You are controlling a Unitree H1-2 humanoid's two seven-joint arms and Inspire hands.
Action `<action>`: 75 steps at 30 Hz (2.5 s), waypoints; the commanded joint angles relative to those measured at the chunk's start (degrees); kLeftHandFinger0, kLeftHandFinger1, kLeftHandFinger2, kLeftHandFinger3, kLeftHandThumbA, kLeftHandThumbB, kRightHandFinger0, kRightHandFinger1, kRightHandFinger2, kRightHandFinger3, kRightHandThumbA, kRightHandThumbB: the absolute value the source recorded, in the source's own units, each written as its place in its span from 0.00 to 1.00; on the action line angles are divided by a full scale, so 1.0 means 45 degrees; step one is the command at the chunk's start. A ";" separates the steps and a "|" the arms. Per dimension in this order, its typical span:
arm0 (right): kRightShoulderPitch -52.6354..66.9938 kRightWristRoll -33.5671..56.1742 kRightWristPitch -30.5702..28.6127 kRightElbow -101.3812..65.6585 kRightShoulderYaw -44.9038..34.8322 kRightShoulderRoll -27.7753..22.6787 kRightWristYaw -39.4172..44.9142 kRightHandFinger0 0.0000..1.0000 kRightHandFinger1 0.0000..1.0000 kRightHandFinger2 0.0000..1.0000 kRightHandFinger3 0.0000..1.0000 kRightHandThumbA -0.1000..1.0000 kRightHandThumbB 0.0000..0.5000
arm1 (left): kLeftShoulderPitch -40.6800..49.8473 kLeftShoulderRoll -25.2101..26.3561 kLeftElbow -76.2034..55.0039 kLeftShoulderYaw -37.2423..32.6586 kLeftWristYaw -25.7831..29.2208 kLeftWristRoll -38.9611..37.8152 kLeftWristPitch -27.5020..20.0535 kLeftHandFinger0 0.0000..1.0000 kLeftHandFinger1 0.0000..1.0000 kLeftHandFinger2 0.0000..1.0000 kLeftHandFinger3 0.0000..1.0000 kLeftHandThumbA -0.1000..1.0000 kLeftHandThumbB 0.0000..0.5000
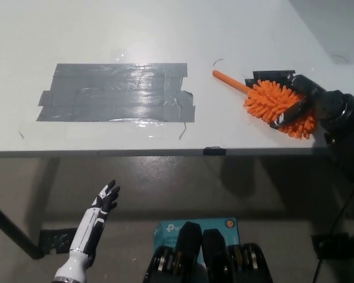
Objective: An orange duster is kept infront of the robot in the middle of the table and the robot extends its right arm to grab the duster, picks it up and hands it to a person
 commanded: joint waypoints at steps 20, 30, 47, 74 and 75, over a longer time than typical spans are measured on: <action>-0.1742 -0.1404 -0.1051 0.2397 0.2861 -0.0094 0.0772 0.14 0.46 0.44 1.00 0.00 0.36 | -0.0629 0.0213 -0.0299 0.0076 -0.0306 -0.0299 -0.0008 1.00 1.00 1.00 1.00 0.98 0.42; -0.1026 0.0690 -0.2651 0.2111 0.0524 -0.0538 0.0722 0.00 0.45 0.34 0.48 0.00 0.33 | -0.0615 0.0226 -0.0303 0.0090 -0.0409 -0.0380 0.0010 1.00 1.00 1.00 1.00 0.99 0.40; -0.0633 0.9308 0.0890 0.1208 -0.9675 0.0958 0.2407 0.00 0.43 0.79 1.00 0.00 0.19 | -0.0809 0.0232 -0.0167 0.0094 -0.0403 -0.0363 -0.0015 1.00 1.00 1.00 1.00 0.98 0.38; 0.0667 1.3732 0.0890 -0.1057 -0.9900 0.3963 0.1626 0.00 0.40 0.75 1.00 0.00 0.17 | -0.0960 0.0244 -0.0112 0.0097 -0.0395 -0.0360 0.0064 1.00 1.00 1.00 1.00 0.99 0.35; 0.0681 1.3900 0.0890 -0.0913 -0.9938 0.3997 0.1544 0.00 0.40 0.75 1.00 0.00 0.17 | -0.0951 0.0241 -0.0122 0.0096 -0.0388 -0.0355 0.0057 1.00 1.00 1.00 1.00 0.99 0.35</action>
